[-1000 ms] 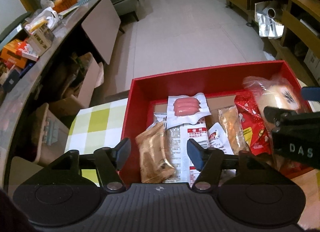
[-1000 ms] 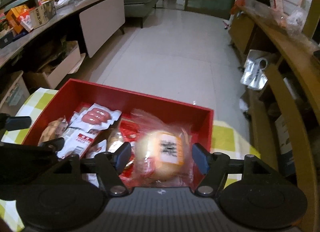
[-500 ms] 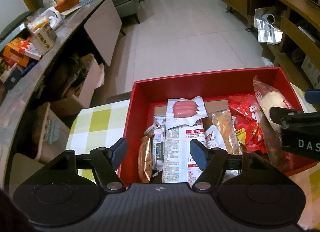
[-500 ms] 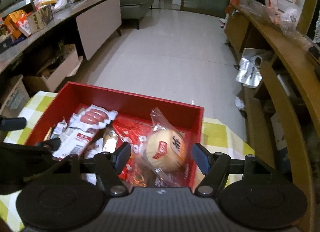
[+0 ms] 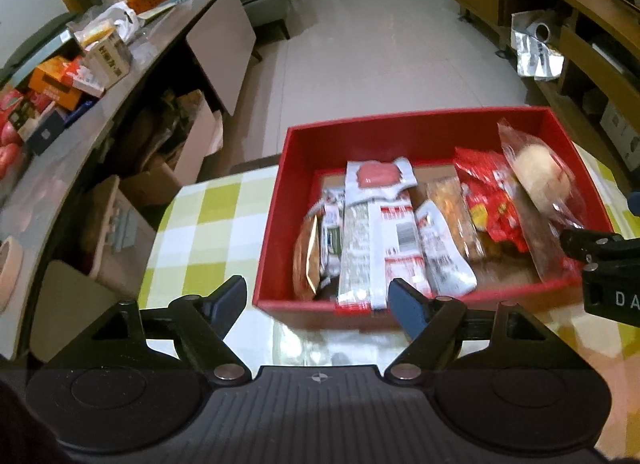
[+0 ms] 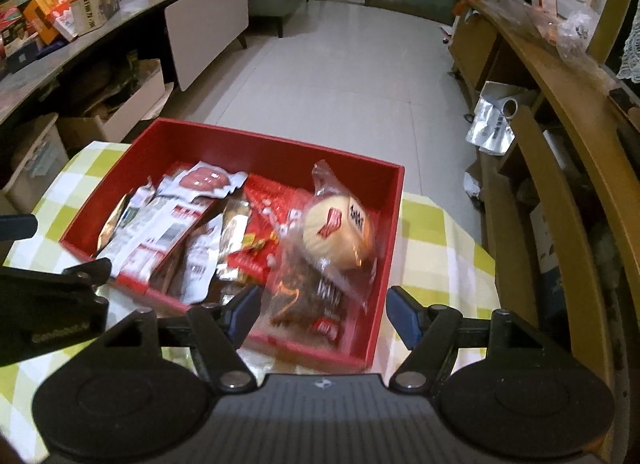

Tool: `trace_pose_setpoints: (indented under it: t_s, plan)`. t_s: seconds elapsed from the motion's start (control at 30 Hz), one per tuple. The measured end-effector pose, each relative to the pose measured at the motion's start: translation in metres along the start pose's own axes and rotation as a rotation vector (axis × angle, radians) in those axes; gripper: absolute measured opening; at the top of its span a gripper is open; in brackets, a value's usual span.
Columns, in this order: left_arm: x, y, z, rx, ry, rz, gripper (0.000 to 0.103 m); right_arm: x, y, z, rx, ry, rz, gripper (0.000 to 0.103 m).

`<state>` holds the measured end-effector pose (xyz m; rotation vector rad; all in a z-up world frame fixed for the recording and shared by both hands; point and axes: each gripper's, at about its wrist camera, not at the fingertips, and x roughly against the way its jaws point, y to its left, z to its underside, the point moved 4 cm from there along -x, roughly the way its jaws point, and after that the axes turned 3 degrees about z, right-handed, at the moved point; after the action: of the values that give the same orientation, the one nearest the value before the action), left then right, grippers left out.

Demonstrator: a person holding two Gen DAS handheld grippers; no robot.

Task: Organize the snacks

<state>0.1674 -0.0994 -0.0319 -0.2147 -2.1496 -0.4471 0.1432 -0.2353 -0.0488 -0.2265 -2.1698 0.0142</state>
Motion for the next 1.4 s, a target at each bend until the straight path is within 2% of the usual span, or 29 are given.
trace_pose_setpoints:
  t_s: [0.23, 0.53, 0.67, 0.93, 1.1, 1.4]
  plan:
    - [0.024, -0.006, 0.021, -0.008, -0.014, 0.012, 0.086, 0.019, 0.012, 0.026, 0.048, 0.019, 0.011, 0.076]
    - [0.043, -0.004, 0.043, -0.005, -0.025, 0.019, 0.086, 0.04, 0.012, 0.048, 0.009, 0.02, 0.011, 0.076]
    - [0.049, -0.004, 0.052, -0.014, -0.028, 0.014, 0.086, 0.047, 0.016, 0.056, 0.004, 0.026, 0.005, 0.081]
    - [0.061, -0.005, 0.064, -0.022, -0.044, 0.013, 0.087, 0.061, 0.026, 0.071, 0.008, 0.031, 0.003, 0.081]
    - [0.068, -0.007, 0.07, -0.037, -0.064, 0.004, 0.096, 0.066, 0.03, 0.076, 0.01, 0.03, 0.006, 0.082]
    - [0.076, -0.005, 0.079, -0.039, -0.079, -0.002, 0.096, 0.075, 0.033, 0.082, 0.012, 0.024, 0.007, 0.082]
